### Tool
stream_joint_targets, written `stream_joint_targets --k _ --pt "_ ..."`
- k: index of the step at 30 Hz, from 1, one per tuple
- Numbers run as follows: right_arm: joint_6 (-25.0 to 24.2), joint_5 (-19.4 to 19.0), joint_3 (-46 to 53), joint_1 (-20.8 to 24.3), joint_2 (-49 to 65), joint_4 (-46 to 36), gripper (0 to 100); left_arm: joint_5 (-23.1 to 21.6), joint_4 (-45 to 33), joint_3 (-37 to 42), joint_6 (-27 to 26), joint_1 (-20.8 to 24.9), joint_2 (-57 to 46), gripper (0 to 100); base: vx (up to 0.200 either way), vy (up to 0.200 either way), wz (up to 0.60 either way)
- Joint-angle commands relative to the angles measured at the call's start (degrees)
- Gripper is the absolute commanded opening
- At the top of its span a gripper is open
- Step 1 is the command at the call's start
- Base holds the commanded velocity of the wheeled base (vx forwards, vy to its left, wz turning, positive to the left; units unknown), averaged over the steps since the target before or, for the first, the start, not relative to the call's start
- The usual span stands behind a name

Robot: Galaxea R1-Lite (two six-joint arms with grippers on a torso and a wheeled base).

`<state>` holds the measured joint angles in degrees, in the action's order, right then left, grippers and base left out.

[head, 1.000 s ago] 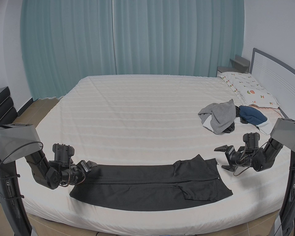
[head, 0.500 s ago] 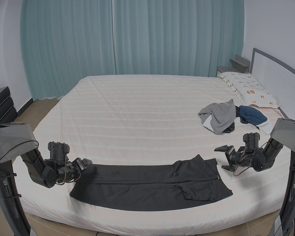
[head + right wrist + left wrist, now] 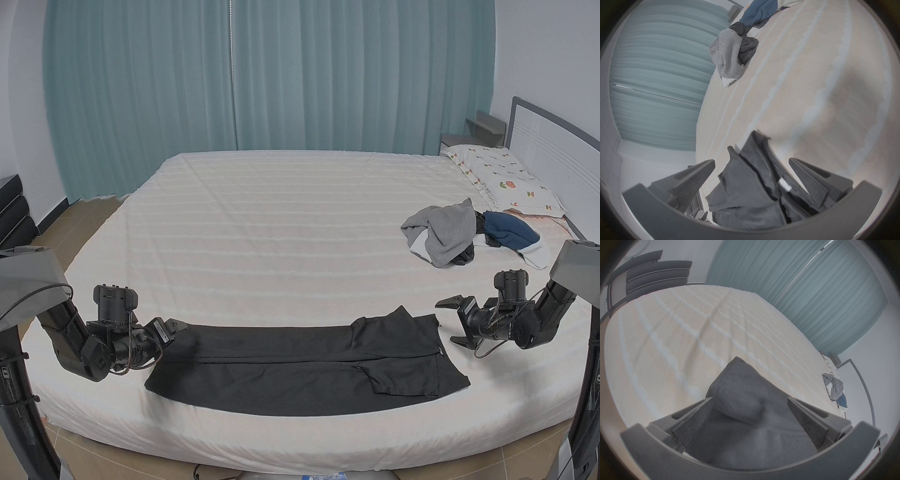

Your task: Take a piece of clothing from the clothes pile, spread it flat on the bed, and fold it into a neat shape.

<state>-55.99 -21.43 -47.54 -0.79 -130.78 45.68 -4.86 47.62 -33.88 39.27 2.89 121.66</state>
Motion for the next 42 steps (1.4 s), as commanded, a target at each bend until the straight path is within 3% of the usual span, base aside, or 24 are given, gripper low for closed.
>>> stream_joint_targets --k 1,14,18,38,39,42 --pt "0.01 -0.01 -0.01 0.0 0.0 0.02 100 -1.2 0.02 0.74 0.02 -0.08 -0.55 100 0.0 0.0 0.0" --pt "-0.08 -0.01 0.43 0.27 0.09 0.11 100 -1.55 -0.33 8.04 0.72 -0.25 -4.33 100 0.0 0.0 0.0" --pt "-0.08 -0.01 0.52 0.35 0.09 0.11 100 -1.55 0.02 9.71 5.91 -1.04 -2.31 100 0.0 0.0 0.0" --pt "0.01 -0.01 0.7 0.7 0.09 0.11 100 -0.67 0.02 7.69 6.79 -1.48 1.38 100 0.0 0.0 0.0" --pt "0.01 -0.01 0.7 0.7 0.09 0.11 100 -0.67 0.02 7.6 6.79 -1.83 1.56 0 0.0 0.0 0.0" --pt "0.01 -0.01 0.7 0.7 0.09 0.11 100 -0.59 -0.07 7.51 6.7 -2.27 1.56 0 0.0 0.0 0.0"
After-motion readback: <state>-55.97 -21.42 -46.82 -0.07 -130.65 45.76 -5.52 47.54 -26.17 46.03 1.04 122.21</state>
